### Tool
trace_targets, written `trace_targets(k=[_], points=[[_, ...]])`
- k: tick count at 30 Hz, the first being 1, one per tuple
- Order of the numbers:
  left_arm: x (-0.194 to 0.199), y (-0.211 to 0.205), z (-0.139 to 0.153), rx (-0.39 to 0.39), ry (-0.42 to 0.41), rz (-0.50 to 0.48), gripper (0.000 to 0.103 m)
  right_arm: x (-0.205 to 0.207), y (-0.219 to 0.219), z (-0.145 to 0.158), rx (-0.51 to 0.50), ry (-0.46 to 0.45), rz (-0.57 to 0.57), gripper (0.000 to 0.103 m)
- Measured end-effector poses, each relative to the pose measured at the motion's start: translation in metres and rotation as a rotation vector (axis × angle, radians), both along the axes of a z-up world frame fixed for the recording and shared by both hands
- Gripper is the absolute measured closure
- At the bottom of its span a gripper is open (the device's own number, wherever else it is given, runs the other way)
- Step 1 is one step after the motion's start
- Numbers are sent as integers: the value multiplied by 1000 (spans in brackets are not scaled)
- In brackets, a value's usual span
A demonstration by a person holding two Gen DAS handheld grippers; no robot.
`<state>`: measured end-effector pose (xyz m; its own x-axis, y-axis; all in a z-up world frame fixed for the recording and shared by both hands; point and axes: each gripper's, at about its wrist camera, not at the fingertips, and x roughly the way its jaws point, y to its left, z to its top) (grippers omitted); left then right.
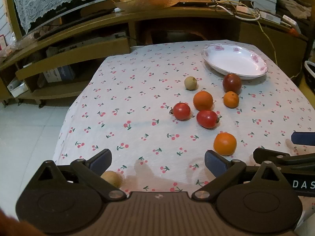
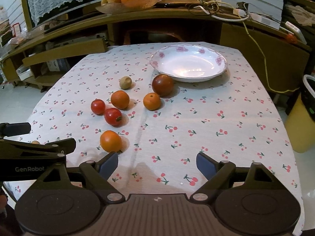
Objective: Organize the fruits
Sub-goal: 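Move both tools toward the loose fruits on the cloth, then grasp the large orange with the right tool while the left tool grasps a red tomato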
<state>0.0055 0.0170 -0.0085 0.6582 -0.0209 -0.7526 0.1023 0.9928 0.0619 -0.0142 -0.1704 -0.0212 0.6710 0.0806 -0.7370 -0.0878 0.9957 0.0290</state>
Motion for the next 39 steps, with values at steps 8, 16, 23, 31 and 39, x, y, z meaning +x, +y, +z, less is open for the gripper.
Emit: trace_targets(k=[8,16,23,31,39], points=[[0,16,2,0,-19,7,0,9,10,-1,3,-3,88,22],[0,25,2,-11,-32,-7,0,25,21,-7,4,36,188,33],[-2,29,1,9,-36,-36,0,36,31,-13,-6,47,272,39],[0,25,-7,8,-14,-80,0,46,41,-21,-26,67,331,57],[-4,23,-10,-4,-4,-136,6,51,27,-19,6,79,315,71]])
